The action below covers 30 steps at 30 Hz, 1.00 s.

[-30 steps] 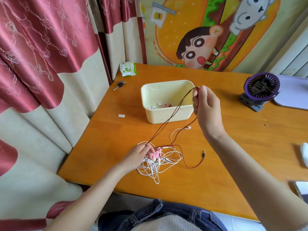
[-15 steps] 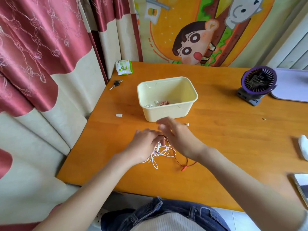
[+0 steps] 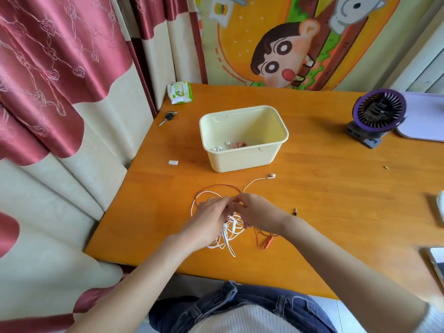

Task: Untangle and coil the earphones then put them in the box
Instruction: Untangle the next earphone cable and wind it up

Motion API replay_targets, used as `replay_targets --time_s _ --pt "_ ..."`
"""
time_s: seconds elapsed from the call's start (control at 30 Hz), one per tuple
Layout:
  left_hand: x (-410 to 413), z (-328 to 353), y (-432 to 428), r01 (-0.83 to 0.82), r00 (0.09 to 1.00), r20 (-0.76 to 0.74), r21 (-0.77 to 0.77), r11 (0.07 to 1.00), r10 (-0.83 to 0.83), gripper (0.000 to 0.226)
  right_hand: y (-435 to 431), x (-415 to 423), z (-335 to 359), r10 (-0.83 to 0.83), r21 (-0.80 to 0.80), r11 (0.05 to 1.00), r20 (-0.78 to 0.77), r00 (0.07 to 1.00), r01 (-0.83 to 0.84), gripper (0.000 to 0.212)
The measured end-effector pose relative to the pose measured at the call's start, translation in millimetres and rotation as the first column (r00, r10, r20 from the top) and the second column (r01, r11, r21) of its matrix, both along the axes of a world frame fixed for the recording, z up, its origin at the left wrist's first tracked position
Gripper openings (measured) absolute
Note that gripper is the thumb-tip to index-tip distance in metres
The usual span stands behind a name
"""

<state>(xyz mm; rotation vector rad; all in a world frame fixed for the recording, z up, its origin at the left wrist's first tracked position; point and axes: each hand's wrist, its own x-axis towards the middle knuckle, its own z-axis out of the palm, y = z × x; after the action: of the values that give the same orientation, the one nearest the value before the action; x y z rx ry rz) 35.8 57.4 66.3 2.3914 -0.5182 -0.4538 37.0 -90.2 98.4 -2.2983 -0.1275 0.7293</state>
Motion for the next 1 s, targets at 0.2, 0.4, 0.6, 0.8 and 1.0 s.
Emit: replay_targets --time_s 0.2,0.4,0.6,0.8,1.0 --pt "-6.6 -14.0 4.6 -0.185 0.973 -0.177 -0.220 0.958 0.147 0.008 -7.0 -0.1 3.1 0.085 -0.109 0.991 0.113 0.990 -0.072 0.023" --pt "-7.9 -22.7 6.3 -0.308 0.949 -0.153 -0.283 0.908 0.275 0.013 0.6 -3.5 0.7 -0.063 0.106 0.994 0.255 0.965 0.037 0.026" --pt "-4.4 -29.3 6.6 -0.363 0.932 -0.110 -0.332 0.871 0.346 0.014 2.5 -7.5 -1.3 -0.192 0.269 0.956 0.277 0.941 0.116 0.028" --pt "-10.4 -27.8 7.6 -0.337 0.941 -0.138 -0.322 0.885 0.308 0.020 1.0 -4.2 -12.5 -0.289 0.339 0.920 0.247 0.925 0.197 0.029" --pt "-11.0 -30.4 8.1 -0.409 0.912 -0.181 -0.336 0.849 0.368 0.014 2.3 -6.6 -18.8 -0.358 0.585 0.757 0.000 0.934 0.291 0.034"
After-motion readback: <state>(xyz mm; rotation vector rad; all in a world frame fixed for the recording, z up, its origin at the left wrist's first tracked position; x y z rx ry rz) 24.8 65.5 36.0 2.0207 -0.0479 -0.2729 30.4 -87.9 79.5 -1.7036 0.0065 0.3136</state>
